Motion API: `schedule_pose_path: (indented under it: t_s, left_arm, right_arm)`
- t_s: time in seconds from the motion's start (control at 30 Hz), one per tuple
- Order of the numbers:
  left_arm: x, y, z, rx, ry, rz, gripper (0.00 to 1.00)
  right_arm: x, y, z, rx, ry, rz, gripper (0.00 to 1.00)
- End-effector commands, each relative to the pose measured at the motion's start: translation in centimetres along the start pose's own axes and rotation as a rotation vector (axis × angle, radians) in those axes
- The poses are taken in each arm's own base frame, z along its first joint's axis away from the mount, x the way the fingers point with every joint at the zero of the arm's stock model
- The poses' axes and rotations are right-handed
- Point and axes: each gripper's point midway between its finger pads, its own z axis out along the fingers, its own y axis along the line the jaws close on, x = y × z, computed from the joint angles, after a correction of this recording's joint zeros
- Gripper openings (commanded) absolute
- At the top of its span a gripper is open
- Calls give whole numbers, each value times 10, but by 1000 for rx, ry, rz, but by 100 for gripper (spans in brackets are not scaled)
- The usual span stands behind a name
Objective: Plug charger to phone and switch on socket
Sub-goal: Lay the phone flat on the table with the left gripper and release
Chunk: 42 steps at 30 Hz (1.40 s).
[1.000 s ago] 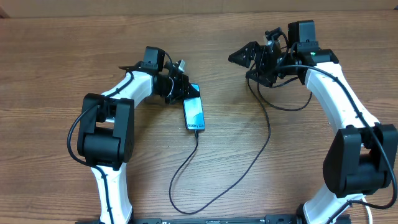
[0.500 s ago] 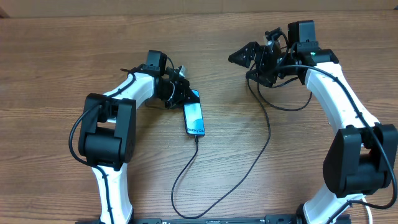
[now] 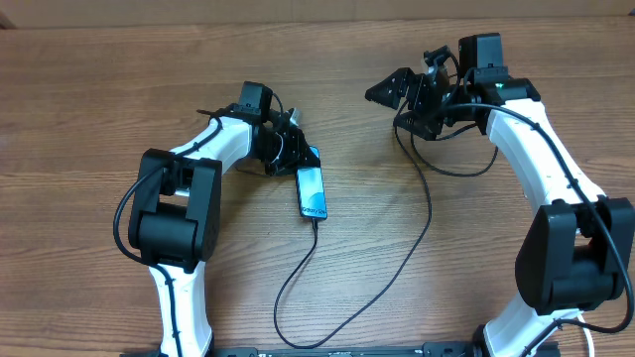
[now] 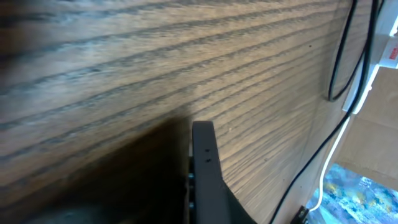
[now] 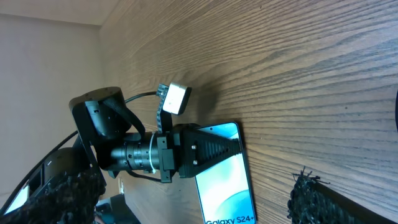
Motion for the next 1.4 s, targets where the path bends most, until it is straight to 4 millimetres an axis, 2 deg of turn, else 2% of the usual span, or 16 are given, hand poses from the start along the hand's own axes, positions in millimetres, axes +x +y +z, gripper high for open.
schedule_pose_path:
  t_s: [0.0,0.3,0.6,0.8,0.87,1.0,1.13,1.37]
  left_arm:
    - [2,-6,-1,8,1,-6,22]
    - [2,-5,-1,7,2,-7,43]
    - [5,-4,-1,2,11,-15,45]
    - [5,-3,-1,-2,10,-16,52]
    - [4,0,-1,-22,5,-19,58]
    - [6,16,-2,-110,-3,-42,80]
    - [9,30,-4,-186,-1,-64,98]
    - [13,47,-8,-281,-2,-85,100]
  right_arm:
    - [-3,10,-7,-5,-25,-40,100]
    - [-3,10,-7,-4,-24,-40,100]
    - [-3,10,-7,-5,-24,-39,100]
    - [-3,10,-7,-5,-24,-40,100]
    - [-3,10,-7,-4,-24,-39,100]
    - [-2,10,-7,-3,-22,-37,100]
    - [-3,10,-7,-1,-24,-38,100]
    - [-3,9,-7,-1,-24,-38,100]
